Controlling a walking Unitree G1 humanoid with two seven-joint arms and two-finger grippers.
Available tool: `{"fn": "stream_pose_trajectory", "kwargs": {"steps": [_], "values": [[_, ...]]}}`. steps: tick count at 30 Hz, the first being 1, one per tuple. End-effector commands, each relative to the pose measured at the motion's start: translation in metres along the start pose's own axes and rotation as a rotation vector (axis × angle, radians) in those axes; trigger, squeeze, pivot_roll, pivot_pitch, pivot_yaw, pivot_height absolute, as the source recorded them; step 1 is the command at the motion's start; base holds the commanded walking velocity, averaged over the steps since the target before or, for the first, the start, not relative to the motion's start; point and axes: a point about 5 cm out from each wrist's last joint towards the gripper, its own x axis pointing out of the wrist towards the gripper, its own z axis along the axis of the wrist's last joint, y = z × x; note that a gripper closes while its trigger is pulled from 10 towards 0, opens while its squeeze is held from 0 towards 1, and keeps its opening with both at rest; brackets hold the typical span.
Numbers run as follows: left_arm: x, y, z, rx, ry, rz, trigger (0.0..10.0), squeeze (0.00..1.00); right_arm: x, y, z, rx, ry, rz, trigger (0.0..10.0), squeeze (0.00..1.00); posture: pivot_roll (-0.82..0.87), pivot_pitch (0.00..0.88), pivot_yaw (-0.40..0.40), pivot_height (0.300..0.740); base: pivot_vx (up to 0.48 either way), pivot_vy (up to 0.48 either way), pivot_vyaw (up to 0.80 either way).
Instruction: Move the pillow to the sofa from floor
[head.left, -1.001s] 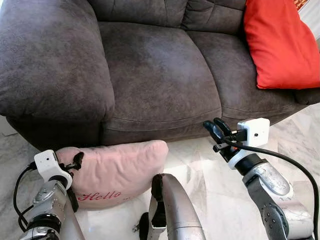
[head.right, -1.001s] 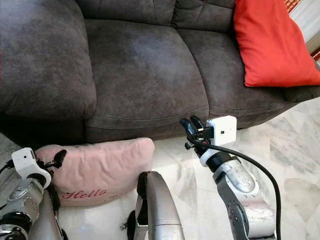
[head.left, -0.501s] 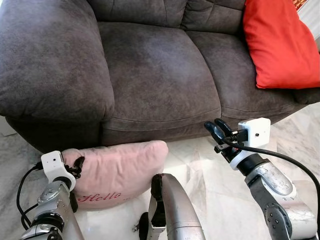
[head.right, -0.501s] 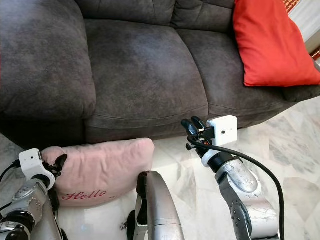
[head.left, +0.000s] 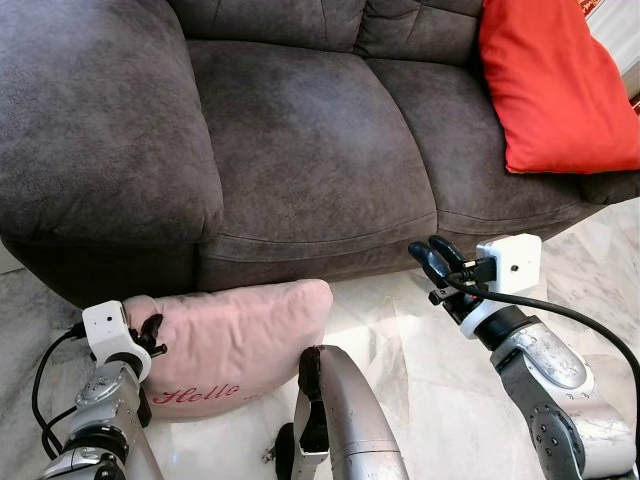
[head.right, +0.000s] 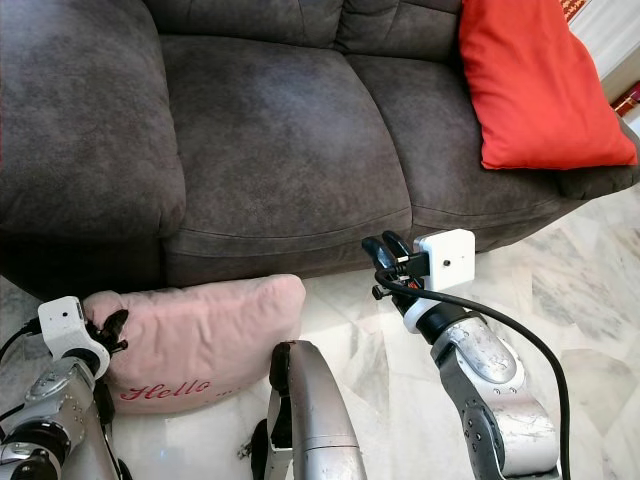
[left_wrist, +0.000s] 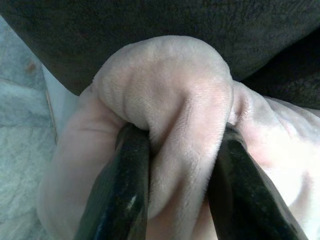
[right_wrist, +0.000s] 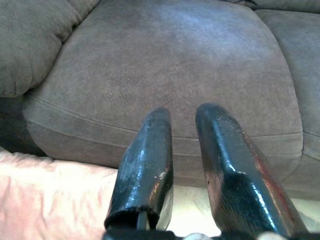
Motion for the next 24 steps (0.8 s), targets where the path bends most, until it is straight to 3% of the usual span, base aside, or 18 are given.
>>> {"fn": "stream_pose_trajectory", "kwargs": {"steps": [1, 13, 15, 16, 17, 24], "values": [[-0.007, -0.011, -0.028, 0.013, 0.101, -0.050, 0.0, 0.00, -0.005, -0.007, -0.001, -0.006, 0.007, -0.030, 10.0, 0.00, -0.08, 0.234, -0.378, 0.502, 0.000, 0.000, 0.00], [-0.011, -0.024, -0.027, 0.085, 0.030, -0.134, 0.0, 0.00, 0.001, -0.003, -0.008, 0.017, 0.006, -0.038, 10.0, 0.00, -0.04, 0.224, -0.352, 0.502, 0.000, 0.000, 0.00], [-0.013, -0.030, -0.021, 0.153, -0.022, -0.154, 0.0, 0.00, 0.004, -0.002, -0.010, 0.026, 0.003, -0.044, 10.0, 0.00, -0.02, 0.211, -0.337, 0.502, 0.000, 0.000, 0.00], [-0.015, -0.035, -0.016, 0.176, -0.065, -0.170, 2.5, 0.00, 0.005, -0.002, -0.012, 0.033, 0.000, -0.049, 10.0, 0.00, 0.00, 0.200, -0.326, 0.502, 0.000, 0.000, 0.00], [-0.017, -0.040, -0.011, 0.202, -0.107, -0.185, 10.0, 0.00, 0.006, -0.002, -0.013, 0.040, -0.003, -0.055, 10.0, 0.00, 0.00, 0.196, -0.324, 0.502, 0.000, 0.000, 0.00], [-0.032, -0.059, 0.006, 0.259, -0.250, -0.239, 10.0, 0.00, 0.013, -0.002, -0.022, 0.063, -0.008, -0.083, 10.0, 0.00, 0.04, 0.155, -0.292, 0.502, 0.000, 0.000, 0.00]]}}
